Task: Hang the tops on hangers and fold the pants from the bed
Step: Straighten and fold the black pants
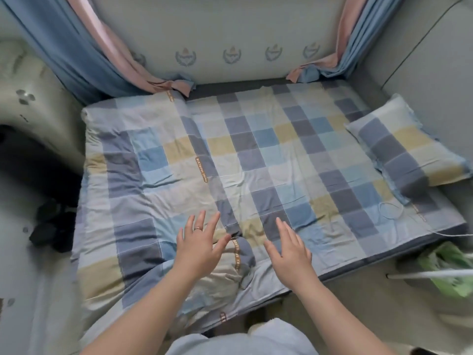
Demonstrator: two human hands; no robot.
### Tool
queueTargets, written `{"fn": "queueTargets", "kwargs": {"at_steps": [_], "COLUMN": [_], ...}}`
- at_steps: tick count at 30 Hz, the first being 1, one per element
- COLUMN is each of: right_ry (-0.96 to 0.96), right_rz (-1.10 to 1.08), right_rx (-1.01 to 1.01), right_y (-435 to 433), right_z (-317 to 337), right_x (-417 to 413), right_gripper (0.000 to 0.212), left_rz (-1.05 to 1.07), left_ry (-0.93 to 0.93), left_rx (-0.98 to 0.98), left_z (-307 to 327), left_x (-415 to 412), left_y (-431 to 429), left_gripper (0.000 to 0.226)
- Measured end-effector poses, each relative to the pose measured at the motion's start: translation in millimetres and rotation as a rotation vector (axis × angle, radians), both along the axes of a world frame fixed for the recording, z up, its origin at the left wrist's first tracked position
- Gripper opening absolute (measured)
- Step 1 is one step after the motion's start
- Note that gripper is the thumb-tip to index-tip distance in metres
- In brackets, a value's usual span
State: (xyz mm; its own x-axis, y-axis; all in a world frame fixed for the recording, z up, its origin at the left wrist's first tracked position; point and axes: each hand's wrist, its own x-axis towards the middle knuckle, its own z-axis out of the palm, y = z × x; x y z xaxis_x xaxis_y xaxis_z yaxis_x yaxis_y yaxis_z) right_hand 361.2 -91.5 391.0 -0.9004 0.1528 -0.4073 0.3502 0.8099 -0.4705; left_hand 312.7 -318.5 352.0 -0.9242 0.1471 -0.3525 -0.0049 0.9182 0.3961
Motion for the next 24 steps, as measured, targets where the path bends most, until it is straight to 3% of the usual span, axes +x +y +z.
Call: {"fn": "queueTargets", "kwargs": {"at_steps": [4, 13, 24], "right_ry": [-0.030, -0.019, 0.017], "right_rz": [-0.074, -0.329, -0.663], "right_rx": [0.027, 0.064, 0.101], "right_y": [-18.9, 3.5, 91.8], "right_z": [-1.6, -1.8, 16.3], "right_x": [26.1, 77.4, 157.5], "right_gripper": [0.065, 0.066, 0.066], "left_rz": [-0.067, -0.273, -0.617], "left_ry": [-0.011, -0.035, -0.017], "left_rx": [0.042, 0.137, 0.203], "left_z": [-9.6, -19.5, 13.9], "left_x": [-9.6, -4.5, 41.1], "left_y": [-11.7, 49.9, 188.9], "left_gripper": [0.068, 0.068, 0.069]}}
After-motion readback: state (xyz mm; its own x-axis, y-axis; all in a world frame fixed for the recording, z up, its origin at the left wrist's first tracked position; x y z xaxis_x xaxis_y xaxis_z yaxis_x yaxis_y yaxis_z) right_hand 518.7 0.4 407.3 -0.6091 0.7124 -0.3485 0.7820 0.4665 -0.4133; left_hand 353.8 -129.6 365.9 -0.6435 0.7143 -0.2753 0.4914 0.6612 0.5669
